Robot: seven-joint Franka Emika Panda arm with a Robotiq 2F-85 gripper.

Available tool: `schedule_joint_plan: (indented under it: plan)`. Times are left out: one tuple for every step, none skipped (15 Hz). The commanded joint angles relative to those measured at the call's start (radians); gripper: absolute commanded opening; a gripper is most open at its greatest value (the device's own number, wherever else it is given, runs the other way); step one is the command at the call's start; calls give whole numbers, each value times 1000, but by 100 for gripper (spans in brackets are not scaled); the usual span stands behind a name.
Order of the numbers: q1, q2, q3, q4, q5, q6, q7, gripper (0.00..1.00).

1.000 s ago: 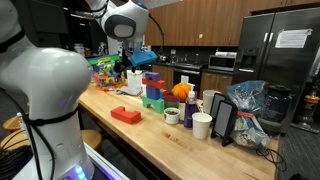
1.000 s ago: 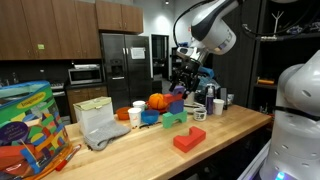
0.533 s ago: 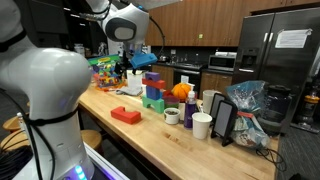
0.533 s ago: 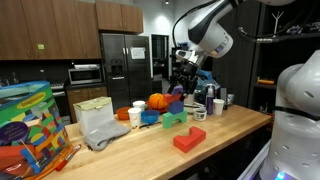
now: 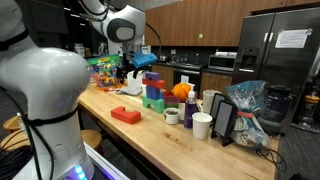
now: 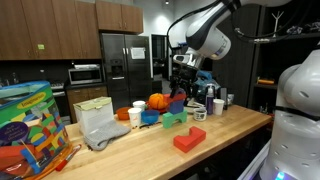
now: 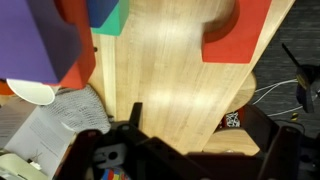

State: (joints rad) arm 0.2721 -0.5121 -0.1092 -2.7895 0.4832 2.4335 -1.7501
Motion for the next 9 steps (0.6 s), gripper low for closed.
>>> schedule_joint_plan:
  plan:
    - [-33, -26, 18, 1, -90, -7, 38, 100]
    - [-37, -29, 18, 3, -111, -8, 42, 100]
    - [-40, -31, 18, 5, -130, -10, 44, 100]
    - [-43, -31, 14, 6, -148, -20, 43, 100]
    - [-47, -32, 11, 7, -170, -40, 41, 100]
    - [-52, -31, 10, 8, -192, -61, 41, 100]
    - [-58, -32, 6, 9, -214, -95, 36, 100]
    - [-62, -34, 2, 10, -229, -125, 29, 100]
    - [-69, -39, -3, 11, -245, -160, 20, 100]
